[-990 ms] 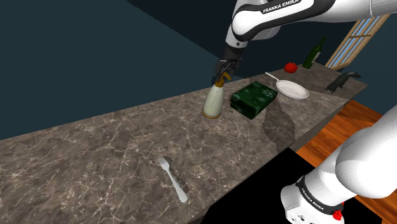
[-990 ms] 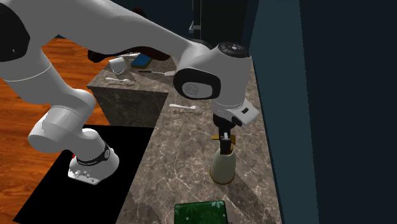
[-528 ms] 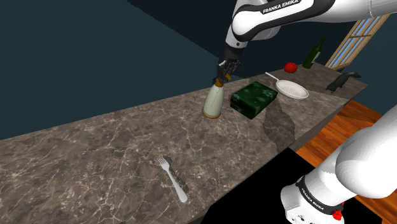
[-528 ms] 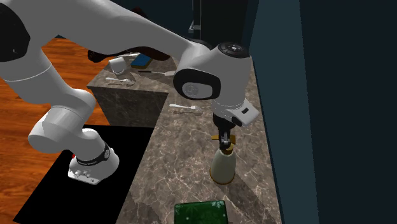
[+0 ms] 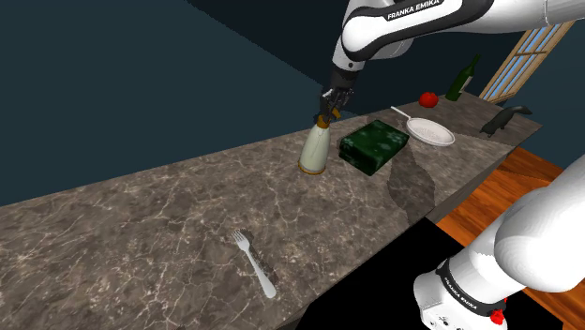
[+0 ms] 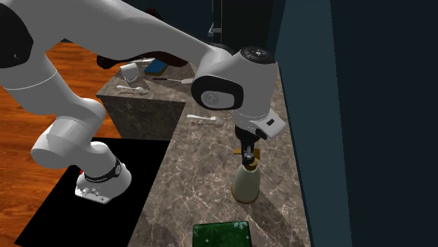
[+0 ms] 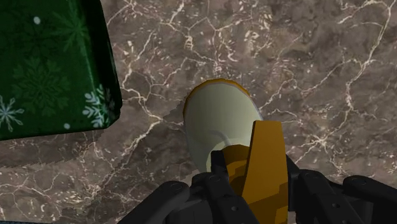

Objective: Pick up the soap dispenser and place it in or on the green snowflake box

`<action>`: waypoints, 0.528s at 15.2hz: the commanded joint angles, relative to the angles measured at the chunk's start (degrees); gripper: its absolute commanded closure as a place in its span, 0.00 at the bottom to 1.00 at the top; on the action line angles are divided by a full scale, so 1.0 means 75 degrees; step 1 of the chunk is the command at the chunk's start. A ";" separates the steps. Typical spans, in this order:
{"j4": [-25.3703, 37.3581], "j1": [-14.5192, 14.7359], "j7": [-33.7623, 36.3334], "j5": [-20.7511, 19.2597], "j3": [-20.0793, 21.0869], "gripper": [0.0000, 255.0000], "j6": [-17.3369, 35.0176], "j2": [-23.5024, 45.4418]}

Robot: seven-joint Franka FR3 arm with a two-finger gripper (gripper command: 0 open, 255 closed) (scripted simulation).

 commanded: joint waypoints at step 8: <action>0.0555 0.0001 0.0009 -0.0008 0.0002 1.00 -0.0802 -0.0245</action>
